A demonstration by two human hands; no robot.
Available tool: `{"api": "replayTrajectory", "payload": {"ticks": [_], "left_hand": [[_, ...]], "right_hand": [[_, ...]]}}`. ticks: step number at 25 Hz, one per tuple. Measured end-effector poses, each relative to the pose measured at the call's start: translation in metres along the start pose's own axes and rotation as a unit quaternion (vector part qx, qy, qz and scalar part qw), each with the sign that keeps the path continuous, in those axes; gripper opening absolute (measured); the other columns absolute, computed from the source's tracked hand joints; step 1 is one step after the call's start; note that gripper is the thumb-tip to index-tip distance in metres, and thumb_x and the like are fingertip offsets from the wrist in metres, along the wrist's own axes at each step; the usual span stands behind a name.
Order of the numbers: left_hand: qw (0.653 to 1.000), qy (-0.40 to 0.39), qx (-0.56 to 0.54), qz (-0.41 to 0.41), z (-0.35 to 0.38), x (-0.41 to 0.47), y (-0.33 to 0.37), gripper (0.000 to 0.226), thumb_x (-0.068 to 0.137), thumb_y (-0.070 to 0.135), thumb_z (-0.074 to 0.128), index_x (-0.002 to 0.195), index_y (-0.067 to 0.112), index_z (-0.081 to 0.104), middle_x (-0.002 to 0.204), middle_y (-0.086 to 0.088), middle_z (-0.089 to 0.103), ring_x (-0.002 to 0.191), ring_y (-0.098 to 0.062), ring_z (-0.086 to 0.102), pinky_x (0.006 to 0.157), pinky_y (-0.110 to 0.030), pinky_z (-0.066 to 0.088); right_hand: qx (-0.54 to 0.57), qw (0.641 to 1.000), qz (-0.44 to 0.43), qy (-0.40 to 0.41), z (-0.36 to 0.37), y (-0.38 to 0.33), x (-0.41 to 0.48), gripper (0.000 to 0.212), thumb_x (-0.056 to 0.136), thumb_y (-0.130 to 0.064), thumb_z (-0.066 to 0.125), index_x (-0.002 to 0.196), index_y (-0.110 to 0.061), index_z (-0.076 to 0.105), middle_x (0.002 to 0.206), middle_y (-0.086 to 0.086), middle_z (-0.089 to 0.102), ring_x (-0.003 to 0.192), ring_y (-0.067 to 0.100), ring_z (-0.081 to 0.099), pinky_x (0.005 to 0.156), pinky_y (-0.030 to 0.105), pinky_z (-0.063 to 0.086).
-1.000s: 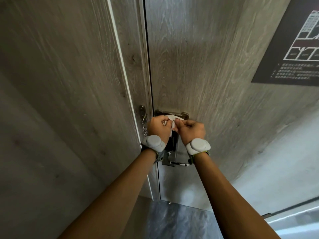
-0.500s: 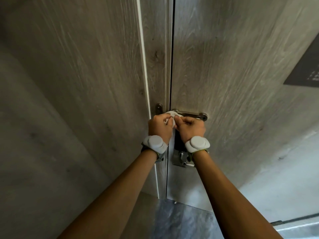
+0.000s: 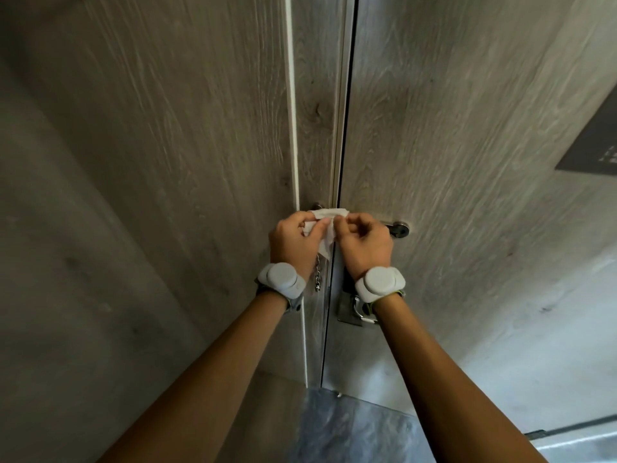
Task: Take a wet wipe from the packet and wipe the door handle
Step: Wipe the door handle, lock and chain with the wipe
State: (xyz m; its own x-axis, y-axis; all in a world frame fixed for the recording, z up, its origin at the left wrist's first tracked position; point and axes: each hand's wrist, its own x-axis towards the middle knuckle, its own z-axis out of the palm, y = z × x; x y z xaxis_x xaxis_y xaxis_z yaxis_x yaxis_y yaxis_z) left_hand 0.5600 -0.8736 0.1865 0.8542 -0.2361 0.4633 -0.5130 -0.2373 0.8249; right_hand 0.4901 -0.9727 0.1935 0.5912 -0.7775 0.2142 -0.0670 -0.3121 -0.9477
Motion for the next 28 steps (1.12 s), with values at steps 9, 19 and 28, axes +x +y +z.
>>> {"api": "replayTrajectory", "payload": {"ticks": [9,19,28], "left_hand": [[1.0,-0.001,0.004,0.013,-0.017,0.032,0.008,0.014,0.085,0.022,0.072,0.078,0.01,0.074,0.072,-0.002,0.071,0.066,-0.015,0.067,0.06,-0.033,0.056],[0.999,-0.035,-0.007,-0.001,-0.013,0.023,-0.012,0.012,0.084,0.02,0.071,0.077,0.01,0.07,0.069,-0.006,0.07,0.064,-0.021,0.069,0.058,-0.039,0.059],[0.996,-0.085,0.015,-0.005,-0.017,0.005,-0.039,0.016,0.087,0.022,0.071,0.078,0.008,0.071,0.066,-0.006,0.071,0.061,-0.017,0.069,0.057,-0.037,0.059]], "right_hand": [[-0.025,0.997,-0.068,0.009,0.022,-0.021,0.01,0.015,0.084,-0.031,0.075,0.08,-0.017,0.071,0.061,-0.015,0.062,0.05,-0.011,0.057,0.054,0.004,0.045],[-0.049,0.998,-0.038,0.009,0.023,-0.002,0.002,0.016,0.084,-0.031,0.074,0.082,-0.015,0.073,0.062,-0.014,0.064,0.054,-0.006,0.059,0.061,0.006,0.046],[-0.088,0.995,0.004,-0.035,0.016,0.011,-0.008,0.017,0.087,-0.033,0.069,0.083,-0.018,0.073,0.059,-0.012,0.061,0.052,-0.012,0.056,0.053,-0.002,0.039]]}}
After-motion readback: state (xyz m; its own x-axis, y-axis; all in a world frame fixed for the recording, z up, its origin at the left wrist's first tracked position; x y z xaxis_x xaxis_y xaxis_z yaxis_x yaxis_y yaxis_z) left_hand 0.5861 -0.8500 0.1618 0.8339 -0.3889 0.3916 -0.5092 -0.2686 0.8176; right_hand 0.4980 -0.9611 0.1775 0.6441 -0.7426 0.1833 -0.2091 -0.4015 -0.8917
